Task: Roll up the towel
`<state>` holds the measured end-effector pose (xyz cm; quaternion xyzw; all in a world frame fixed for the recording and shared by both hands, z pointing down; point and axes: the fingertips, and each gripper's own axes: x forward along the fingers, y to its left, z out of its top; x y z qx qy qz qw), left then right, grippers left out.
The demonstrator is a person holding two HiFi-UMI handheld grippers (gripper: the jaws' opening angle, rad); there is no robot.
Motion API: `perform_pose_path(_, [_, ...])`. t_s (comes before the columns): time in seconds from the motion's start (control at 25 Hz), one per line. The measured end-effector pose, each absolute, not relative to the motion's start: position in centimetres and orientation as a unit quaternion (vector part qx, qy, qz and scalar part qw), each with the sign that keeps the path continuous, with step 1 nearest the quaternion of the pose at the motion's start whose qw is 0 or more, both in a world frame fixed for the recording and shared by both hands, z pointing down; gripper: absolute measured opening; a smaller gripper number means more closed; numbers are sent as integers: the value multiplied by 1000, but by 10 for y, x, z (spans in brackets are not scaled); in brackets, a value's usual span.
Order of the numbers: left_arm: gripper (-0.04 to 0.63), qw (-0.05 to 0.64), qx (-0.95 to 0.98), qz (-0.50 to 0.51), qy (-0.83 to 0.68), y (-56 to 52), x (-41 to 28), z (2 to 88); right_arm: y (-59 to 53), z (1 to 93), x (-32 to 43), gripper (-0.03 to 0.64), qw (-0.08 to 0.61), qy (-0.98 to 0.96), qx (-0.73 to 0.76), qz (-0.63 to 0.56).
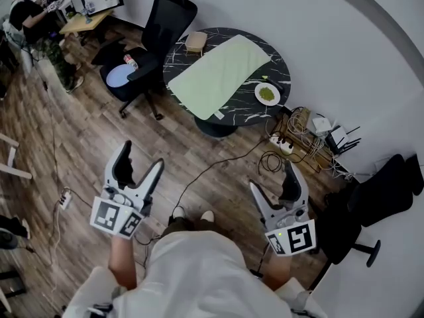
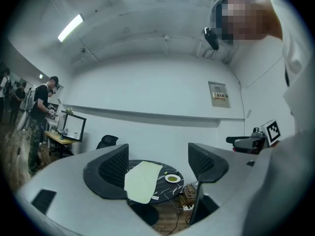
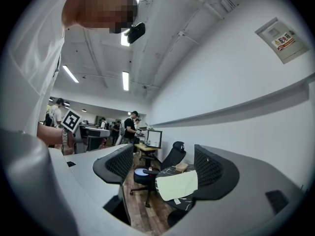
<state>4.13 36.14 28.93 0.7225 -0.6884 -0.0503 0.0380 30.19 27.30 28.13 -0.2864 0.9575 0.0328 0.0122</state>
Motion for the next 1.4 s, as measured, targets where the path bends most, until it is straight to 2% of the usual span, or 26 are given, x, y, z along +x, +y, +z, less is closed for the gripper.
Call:
perform_pose_path(0.32, [348, 37, 698, -47, -714, 353, 30, 293, 243, 294, 297, 342, 29, 963, -268, 8])
perform_pose_path(0.72, [348, 19, 697, -44, -715, 301, -36, 294, 193, 312, 243, 342, 36, 958, -286, 8])
perform_pose_path(0.88, [348, 30, 720, -50, -692, 241, -85, 314, 148, 323, 195, 342, 31, 949, -314, 5])
perform_pose_path(1.2, [348, 62, 786, -37, -614, 97, -204, 334, 49, 319, 52, 342, 12, 931, -364, 2])
perform_pose_path(1.4, [348, 79, 814, -29, -574, 36, -234, 340, 12, 323, 20, 342, -6, 916, -401, -11])
